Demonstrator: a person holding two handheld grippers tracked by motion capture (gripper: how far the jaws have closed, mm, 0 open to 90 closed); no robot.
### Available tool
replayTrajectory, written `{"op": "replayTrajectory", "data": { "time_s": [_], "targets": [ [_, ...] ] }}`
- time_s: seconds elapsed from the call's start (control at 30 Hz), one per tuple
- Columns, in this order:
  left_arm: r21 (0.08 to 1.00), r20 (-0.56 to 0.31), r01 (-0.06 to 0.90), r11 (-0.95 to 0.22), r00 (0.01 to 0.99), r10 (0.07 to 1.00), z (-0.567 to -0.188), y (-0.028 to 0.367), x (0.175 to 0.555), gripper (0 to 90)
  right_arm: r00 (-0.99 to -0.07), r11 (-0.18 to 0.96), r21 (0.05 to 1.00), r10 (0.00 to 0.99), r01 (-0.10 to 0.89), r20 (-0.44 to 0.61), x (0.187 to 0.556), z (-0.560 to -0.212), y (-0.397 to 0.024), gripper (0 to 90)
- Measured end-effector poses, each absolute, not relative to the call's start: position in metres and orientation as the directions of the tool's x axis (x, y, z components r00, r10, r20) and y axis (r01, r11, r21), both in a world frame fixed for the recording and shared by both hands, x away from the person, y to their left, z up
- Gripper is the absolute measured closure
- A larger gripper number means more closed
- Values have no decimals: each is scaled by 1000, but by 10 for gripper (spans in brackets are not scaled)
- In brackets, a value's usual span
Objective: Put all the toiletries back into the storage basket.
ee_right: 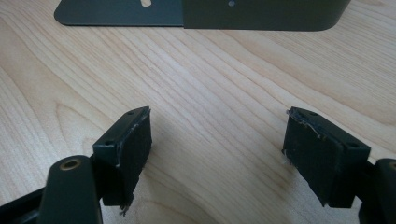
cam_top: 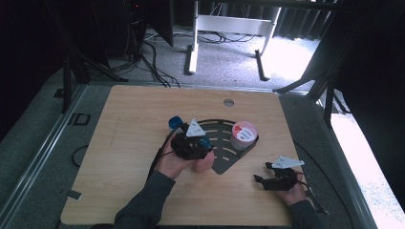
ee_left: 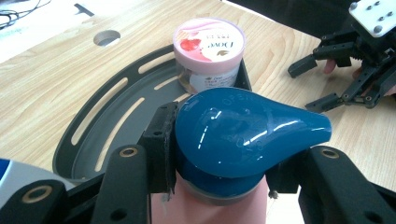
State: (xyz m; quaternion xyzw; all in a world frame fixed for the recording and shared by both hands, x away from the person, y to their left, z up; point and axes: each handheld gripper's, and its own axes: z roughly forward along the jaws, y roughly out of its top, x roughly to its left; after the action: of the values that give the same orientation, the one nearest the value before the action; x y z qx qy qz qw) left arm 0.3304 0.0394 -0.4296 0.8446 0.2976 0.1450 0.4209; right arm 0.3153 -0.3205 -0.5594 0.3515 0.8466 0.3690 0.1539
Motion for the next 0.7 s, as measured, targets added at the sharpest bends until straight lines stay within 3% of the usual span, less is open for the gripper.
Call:
{"op": "replayTrajectory", "data": {
  "time_s": [0.7],
  "targets": [
    [802,-2,373,-466,782,623,-425,24,343,526,-706,481,733,709,482,-1,315,-559,-321,233]
  ]
}}
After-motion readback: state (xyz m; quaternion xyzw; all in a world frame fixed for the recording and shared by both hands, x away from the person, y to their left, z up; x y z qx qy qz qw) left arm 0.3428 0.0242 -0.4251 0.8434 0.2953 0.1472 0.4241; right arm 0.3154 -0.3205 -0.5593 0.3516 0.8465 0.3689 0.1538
